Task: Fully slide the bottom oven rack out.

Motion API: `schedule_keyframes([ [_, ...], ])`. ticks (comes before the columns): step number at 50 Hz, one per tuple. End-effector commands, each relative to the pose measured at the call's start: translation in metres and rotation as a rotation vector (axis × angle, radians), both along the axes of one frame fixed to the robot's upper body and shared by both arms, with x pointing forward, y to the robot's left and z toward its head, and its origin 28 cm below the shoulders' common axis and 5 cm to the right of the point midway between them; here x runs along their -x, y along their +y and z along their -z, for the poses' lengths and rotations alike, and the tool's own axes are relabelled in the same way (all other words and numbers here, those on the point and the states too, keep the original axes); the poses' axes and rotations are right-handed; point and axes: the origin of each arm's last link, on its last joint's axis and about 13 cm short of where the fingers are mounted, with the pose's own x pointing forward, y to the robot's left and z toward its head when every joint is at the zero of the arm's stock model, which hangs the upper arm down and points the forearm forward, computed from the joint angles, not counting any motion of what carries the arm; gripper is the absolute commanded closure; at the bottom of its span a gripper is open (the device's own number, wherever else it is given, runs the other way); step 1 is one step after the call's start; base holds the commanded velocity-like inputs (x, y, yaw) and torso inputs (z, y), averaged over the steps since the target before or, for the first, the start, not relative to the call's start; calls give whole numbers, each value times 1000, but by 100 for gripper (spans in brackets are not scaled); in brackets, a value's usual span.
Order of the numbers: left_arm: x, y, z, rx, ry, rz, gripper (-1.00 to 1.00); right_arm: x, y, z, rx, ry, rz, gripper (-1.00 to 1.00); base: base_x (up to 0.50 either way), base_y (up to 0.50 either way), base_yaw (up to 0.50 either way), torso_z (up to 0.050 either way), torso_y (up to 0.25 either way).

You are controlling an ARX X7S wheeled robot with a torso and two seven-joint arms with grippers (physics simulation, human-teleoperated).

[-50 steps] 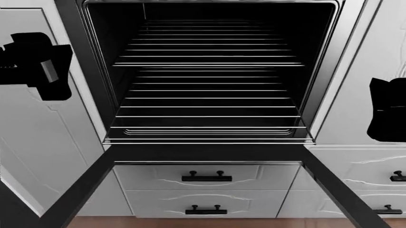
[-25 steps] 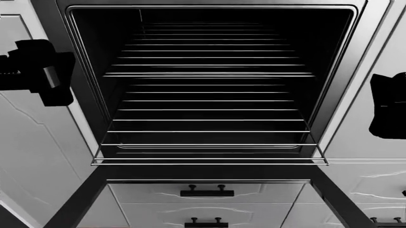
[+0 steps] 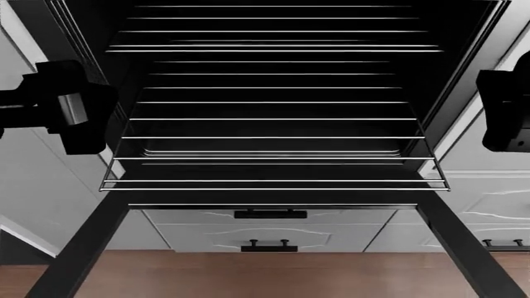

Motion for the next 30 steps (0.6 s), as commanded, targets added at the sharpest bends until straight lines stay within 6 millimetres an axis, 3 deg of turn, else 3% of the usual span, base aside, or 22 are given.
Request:
schedule_keyframes([
  [1, 0, -4, -4, 0, 26, 30, -100, 0, 0, -4, -1, 1, 1, -100, 0, 0, 0, 0, -250],
  [16, -5, -11, -4, -5, 44, 61, -100, -9, 5, 4, -18, 31, -25, -100, 0, 0, 0, 0, -228],
  [30, -66, -40, 5, -62, 111, 92, -100, -75, 27, 6, -38, 160, -74, -100, 0, 0, 0, 0, 0],
])
